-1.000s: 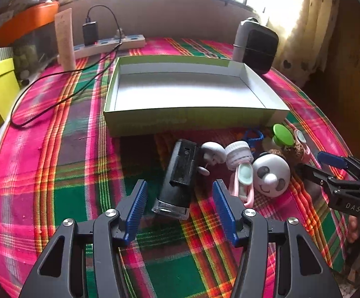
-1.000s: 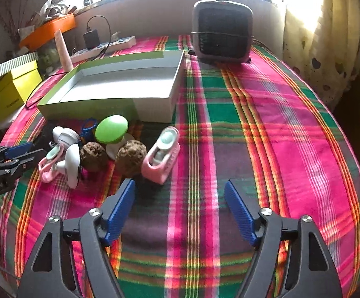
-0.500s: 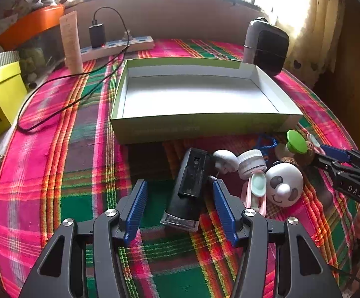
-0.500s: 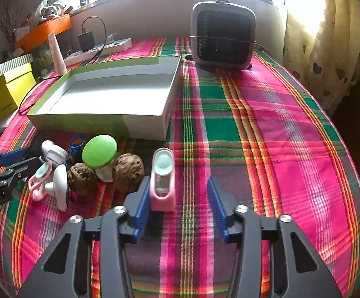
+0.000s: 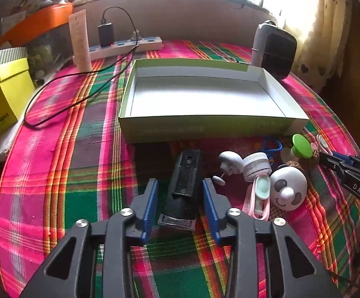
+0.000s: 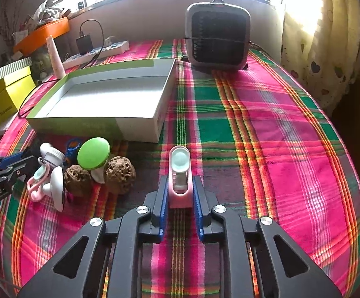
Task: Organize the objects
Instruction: 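Close left tool on black flashlight while right tool closes on pink-and-white device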
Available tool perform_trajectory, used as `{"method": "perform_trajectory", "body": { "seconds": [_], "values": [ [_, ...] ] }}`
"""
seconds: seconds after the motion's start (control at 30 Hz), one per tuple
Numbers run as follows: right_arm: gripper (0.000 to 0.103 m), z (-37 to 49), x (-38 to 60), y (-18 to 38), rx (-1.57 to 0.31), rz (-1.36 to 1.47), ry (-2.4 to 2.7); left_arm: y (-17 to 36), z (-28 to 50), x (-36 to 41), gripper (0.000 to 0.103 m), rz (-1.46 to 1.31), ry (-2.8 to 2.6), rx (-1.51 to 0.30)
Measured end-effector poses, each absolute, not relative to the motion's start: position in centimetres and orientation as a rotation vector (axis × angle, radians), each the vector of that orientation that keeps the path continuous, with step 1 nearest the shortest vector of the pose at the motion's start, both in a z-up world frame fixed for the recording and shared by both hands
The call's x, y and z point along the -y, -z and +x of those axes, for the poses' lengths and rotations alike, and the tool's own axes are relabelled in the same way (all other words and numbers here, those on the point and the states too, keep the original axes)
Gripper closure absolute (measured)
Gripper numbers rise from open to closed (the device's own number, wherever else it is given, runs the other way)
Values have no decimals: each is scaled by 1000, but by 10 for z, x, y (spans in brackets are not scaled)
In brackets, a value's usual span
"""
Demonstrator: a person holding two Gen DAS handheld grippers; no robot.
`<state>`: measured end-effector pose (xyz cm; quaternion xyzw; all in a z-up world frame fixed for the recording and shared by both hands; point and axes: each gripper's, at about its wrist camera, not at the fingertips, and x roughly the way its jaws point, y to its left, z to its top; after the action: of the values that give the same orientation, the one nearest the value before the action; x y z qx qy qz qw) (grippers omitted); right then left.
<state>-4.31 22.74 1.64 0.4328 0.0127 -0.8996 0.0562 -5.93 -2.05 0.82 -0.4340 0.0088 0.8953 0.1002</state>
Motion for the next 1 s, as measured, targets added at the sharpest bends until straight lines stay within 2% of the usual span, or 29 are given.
{"method": "perform_trajectory", "body": {
  "seconds": [0.23,0.6,1.0],
  "values": [
    [85,-39,-223,-16,-52,1297,2706,-8,-55,21,77,-1292,-2660,0],
    [85,-33,-217,-15,-60,1290,2682,-8,-52,19,78,-1298,-2657,59],
    [85,-35,-213,-15,-91,1296,2690,-7,-53,13,77,-1291,-2699,13]
  ]
}}
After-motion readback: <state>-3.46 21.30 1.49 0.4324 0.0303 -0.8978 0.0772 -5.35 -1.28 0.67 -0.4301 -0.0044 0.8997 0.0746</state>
